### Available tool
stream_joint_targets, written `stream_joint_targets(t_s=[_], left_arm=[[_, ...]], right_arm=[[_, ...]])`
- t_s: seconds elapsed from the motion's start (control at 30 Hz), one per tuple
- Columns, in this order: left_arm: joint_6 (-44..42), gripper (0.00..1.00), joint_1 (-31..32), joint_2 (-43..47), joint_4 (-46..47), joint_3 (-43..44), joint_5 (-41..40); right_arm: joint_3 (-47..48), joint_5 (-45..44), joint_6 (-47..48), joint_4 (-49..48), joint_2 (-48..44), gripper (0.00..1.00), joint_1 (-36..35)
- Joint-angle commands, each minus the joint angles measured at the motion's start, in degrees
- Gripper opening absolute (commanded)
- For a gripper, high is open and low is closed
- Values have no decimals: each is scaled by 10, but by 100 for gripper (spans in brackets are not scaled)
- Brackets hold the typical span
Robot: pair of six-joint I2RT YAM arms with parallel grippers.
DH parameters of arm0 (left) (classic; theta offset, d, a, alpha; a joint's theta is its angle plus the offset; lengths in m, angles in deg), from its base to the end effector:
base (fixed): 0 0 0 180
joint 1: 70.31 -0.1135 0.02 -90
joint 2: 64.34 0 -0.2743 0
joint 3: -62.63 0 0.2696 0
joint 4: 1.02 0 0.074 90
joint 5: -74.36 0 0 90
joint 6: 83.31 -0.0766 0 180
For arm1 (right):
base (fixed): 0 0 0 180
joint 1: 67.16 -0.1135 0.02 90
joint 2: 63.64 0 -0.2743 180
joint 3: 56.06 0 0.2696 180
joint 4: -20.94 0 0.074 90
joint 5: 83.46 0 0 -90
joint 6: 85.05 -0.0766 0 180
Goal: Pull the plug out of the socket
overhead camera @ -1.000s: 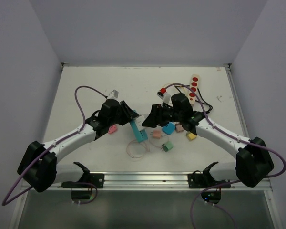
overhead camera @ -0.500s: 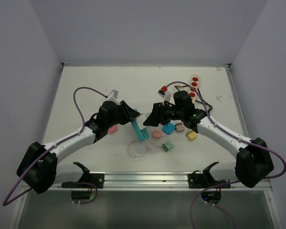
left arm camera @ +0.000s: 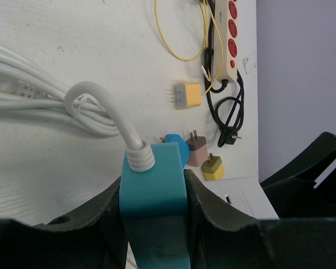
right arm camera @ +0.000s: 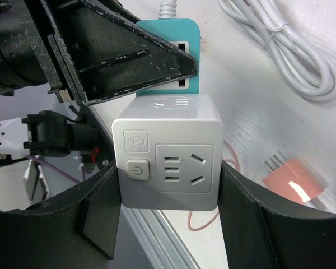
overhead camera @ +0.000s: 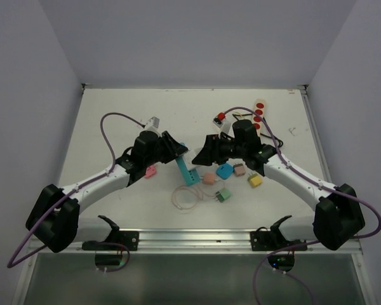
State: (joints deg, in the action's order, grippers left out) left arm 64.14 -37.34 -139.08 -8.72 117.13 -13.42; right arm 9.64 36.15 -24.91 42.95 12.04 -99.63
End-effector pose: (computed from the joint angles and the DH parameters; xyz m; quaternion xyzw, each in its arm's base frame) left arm 0.2784 -0.1841 0.2143 -0.1719 0.8394 -0.3775 0.3513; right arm 0.2639 0.2128 0.2581 -0.1431 0.8425 0.4338 0.2855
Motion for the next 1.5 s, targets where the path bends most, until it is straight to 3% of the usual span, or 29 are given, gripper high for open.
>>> stream_joint_targets(t_s=[0.0,0.23,0.5,0.8,0.87,1.0,1.47], left_arm=[[-106,0,-62,22,-61,-52,-125],[-131,0,-100,51,3,-85,-56],[-118,0,-92,25,-78,-45,-129],[-68,0,-77,44,-75,-16,-55],[-55,0,-75,52,-92,-6,-46],[-38,0,-71,61,-108,16,-33],[-15,0,-63,75,-95,20,-17]], right_arm=[[-28,23,-43,-5,-51,0,79],[-33,61,-38,-18,-38,0,94],[39,-9,16,72,-54,0,77],[-3,1,13,26,-35,0,71],[-18,15,7,12,-33,8,72],[-34,36,-6,-31,-25,34,72],[-44,51,-29,-73,2,79,52]])
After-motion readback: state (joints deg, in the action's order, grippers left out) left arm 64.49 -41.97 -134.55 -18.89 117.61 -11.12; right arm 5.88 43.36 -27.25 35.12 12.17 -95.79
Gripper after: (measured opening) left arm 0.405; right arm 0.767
